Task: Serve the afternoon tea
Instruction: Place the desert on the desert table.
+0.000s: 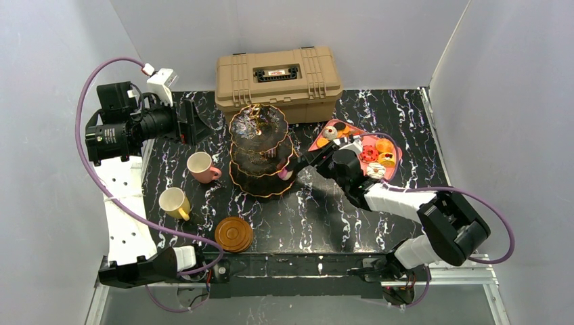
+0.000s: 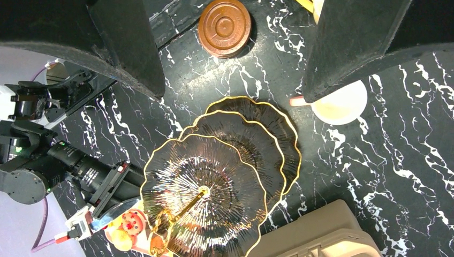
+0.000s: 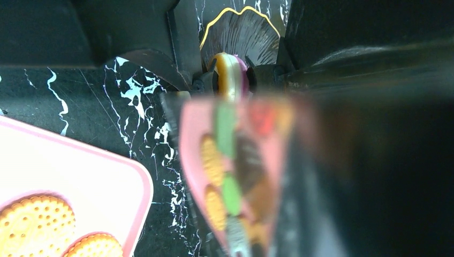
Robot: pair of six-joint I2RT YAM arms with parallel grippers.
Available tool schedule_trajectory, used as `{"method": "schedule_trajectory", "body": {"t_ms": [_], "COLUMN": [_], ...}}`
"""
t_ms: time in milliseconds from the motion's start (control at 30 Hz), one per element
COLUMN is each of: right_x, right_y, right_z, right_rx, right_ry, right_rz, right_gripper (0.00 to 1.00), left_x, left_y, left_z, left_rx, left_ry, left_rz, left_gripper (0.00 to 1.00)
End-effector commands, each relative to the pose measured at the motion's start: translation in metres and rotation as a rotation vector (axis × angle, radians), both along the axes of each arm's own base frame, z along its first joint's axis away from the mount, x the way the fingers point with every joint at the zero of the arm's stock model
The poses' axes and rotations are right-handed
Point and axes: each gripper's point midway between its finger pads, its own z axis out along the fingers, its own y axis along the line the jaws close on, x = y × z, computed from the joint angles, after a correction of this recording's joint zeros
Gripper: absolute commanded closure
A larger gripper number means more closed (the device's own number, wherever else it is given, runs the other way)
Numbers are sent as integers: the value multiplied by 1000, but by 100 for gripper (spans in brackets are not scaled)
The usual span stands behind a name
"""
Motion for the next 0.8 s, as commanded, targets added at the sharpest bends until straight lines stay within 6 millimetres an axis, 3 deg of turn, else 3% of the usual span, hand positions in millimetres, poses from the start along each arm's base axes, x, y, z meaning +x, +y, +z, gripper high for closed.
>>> {"method": "schedule_trajectory", "body": {"t_ms": [0,233,767], "right_x": [9,7,8], "right_y": [-1,-16,-30], "right_z": [22,32,50], "right_rx": [28,-69,-156], "right_ry": [-67,-83,-111], "right_rz": [-39,-58,-70], "right_gripper": [64,45,34], "left_x": [-11,-15,-14], "left_y": [-2,-3,-5], "left_z": [9,13,17], "left_rx": [13,21,4], "left_ry": [-39,-63,-64], "left_rz": [-19,-26,-30], "left_gripper": [2,2,2]}}
